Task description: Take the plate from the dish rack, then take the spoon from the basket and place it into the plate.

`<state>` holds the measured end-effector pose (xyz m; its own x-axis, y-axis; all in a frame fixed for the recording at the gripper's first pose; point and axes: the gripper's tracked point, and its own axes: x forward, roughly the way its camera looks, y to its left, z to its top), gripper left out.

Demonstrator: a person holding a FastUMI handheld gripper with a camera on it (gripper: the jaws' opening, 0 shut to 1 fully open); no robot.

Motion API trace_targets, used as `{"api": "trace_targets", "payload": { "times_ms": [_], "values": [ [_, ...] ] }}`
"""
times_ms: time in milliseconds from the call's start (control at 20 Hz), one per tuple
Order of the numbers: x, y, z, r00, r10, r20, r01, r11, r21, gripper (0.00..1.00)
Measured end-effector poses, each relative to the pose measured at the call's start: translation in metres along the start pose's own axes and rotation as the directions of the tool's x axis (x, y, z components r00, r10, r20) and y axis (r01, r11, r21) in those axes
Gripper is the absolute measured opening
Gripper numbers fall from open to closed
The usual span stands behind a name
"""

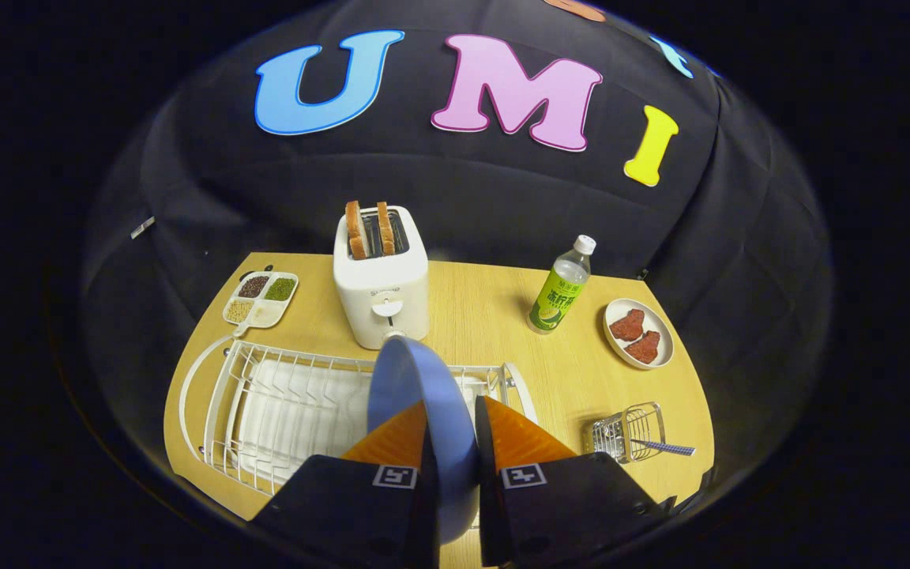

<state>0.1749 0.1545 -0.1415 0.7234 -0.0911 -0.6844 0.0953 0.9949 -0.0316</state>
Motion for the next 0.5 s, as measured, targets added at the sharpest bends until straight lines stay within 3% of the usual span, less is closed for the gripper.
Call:
{"api": "trace_targets", "payload": {
  "times_ms": [250,500],
  "values": [
    [0.000,-0.001,-0.016,0.996,0.086,-0.019,-0.085,0.996,0.038,0.21],
    [-0.042,-0.025,0.007,0.972,0.228,0.052,-0.233,0.966,0.110,0.20]
  ]
}}
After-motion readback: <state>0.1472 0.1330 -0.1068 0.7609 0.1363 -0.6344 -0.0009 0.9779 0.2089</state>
